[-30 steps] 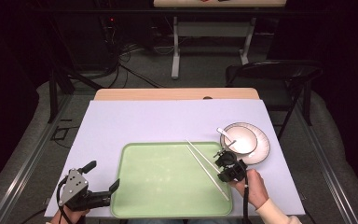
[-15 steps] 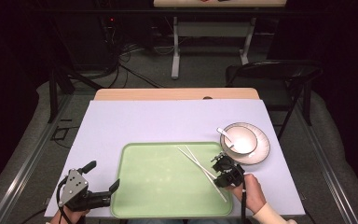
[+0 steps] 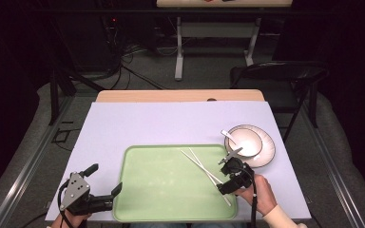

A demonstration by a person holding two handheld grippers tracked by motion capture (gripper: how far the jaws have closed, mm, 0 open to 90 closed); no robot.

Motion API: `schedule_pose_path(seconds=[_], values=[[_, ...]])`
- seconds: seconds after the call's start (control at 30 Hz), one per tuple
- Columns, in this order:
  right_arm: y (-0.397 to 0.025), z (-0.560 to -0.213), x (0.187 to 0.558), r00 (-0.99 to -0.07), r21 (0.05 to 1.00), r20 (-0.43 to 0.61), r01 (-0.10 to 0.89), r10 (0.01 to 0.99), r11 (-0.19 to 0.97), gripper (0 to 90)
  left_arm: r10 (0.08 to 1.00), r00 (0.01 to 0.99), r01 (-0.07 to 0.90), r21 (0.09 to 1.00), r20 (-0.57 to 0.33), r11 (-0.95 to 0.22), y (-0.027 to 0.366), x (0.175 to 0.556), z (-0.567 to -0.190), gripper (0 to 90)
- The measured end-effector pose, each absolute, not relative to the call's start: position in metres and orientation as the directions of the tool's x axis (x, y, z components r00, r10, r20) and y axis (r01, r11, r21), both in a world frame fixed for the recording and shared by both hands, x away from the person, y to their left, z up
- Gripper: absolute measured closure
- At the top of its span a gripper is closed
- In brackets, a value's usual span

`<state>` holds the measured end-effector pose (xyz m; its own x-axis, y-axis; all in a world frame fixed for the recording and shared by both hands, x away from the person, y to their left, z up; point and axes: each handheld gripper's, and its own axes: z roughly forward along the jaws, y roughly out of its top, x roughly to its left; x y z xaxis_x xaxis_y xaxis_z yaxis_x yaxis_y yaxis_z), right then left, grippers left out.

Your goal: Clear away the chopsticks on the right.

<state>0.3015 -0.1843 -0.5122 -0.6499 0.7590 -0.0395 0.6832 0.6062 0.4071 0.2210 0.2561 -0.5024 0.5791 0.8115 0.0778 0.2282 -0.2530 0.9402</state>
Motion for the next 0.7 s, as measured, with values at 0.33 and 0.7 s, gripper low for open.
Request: schedule_pose_path(seconds=[0.33, 0.7], values=[[-0.212, -0.493, 0.292, -0.699, 0.57, -0.104, 0.541, 0.707, 0.618, 5.3, 0.812, 0.579, 0.234, 0.939, 0.074, -0.253, 0.255, 0.222, -0.503, 1.9], [-0.256, -0.493, 0.264, -0.679, 0.711, -0.162, 0.423, 0.716, 0.562, 0.0, 0.814, 0.577, 0.241, 0.937, 0.072, -0.254, 0.255, 0.223, -0.503, 1.9]])
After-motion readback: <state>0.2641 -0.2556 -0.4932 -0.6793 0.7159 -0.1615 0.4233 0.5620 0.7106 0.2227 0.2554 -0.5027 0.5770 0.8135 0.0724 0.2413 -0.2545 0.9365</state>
